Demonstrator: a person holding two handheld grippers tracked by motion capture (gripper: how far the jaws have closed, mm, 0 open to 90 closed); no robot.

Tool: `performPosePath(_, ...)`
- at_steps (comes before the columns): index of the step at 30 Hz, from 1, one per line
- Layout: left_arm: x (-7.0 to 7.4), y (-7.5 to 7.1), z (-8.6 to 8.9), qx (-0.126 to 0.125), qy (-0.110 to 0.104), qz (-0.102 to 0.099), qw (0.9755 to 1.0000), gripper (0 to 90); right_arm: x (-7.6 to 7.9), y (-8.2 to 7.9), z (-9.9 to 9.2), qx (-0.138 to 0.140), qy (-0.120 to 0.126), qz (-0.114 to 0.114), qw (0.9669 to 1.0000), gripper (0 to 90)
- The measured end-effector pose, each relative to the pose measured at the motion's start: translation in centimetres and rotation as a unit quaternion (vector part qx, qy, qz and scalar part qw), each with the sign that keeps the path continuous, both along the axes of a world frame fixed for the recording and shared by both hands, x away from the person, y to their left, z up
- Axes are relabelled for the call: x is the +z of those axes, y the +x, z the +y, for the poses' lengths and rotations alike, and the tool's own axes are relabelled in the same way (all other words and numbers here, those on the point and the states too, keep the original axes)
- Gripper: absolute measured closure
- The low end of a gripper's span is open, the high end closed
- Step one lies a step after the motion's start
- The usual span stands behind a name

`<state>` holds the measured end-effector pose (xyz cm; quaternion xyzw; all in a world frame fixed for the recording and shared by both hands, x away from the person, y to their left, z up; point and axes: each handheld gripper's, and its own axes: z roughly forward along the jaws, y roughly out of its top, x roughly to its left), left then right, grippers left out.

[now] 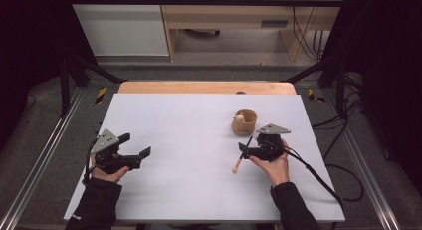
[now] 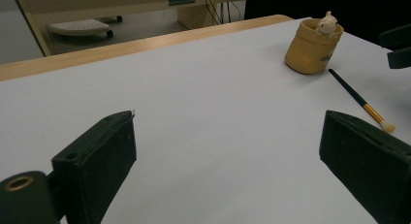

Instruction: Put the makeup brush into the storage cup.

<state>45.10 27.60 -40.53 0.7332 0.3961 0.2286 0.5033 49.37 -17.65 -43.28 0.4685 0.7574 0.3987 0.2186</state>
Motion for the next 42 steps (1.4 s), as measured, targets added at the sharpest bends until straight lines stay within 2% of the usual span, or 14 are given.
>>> performPosePath(15, 0.0, 0.0, 0.0, 0.000, 0.002, -0.002, 1.0000, 5.9, -2.3, 0.6, 1.2, 0.008, -0.028, 0.034, 0.9990, 14.2)
performPosePath(20, 0.0, 0.0, -0.1, 0.000, 0.002, -0.002, 1.0000, 5.9, -2.9, 0.6, 1.6, 0.011, -0.027, 0.044, 0.9986, 17.1)
performPosePath(26, 0.0, -0.1, -0.2, -0.002, 0.005, -0.001, 1.0000, 5.9, -3.7, 0.7, 1.9, 0.017, -0.046, 0.051, 0.9975, 18.5)
performPosePath(34, 0.0, -0.1, -0.2, -0.002, 0.005, -0.001, 1.0000, 5.9, -4.3, 0.6, 2.3, 0.020, -0.058, 0.064, 0.9961, 23.8)
performPosePath(35, 0.0, 0.0, -0.2, -0.002, 0.006, -0.001, 1.0000, 5.9, -4.4, 0.6, 2.2, 0.024, -0.065, 0.063, 0.9956, 24.4)
performPosePath(42, 0.0, -0.1, -0.2, -0.002, 0.005, -0.001, 1.0000, 5.9, -4.6, 0.6, 2.3, 0.027, -0.073, 0.068, 0.9946, 29.8)
